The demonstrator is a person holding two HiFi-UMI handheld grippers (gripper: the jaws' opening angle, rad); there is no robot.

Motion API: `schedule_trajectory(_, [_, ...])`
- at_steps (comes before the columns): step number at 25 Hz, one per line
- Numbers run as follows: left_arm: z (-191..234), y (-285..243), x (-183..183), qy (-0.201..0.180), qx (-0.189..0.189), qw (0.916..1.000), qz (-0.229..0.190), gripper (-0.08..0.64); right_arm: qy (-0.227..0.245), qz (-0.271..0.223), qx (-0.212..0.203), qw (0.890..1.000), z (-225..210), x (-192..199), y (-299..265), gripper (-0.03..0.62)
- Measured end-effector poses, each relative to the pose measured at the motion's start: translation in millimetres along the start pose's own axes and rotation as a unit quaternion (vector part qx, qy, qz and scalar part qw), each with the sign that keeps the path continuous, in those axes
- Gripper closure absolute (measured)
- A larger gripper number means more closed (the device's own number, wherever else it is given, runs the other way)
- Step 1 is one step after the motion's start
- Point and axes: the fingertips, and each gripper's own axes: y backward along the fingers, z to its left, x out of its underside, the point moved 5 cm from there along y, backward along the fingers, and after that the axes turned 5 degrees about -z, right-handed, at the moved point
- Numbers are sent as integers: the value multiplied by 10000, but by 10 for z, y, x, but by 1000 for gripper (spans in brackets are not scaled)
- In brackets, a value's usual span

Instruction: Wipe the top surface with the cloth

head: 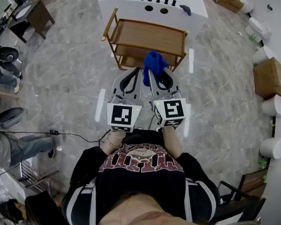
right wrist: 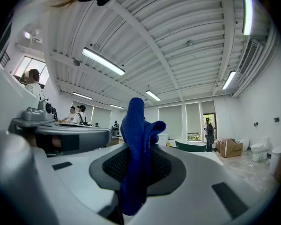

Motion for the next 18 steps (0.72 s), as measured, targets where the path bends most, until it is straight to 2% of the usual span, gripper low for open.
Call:
schedule_trajectory(8, [328,-96,57,56,-103,9999,3,511,-24,15,-14,10000,63,60,-318,500])
schedule_trajectory(18, [1074,-677,131,163,280,9995,0,511,-64,9,292,9996,49,79,-1181,500])
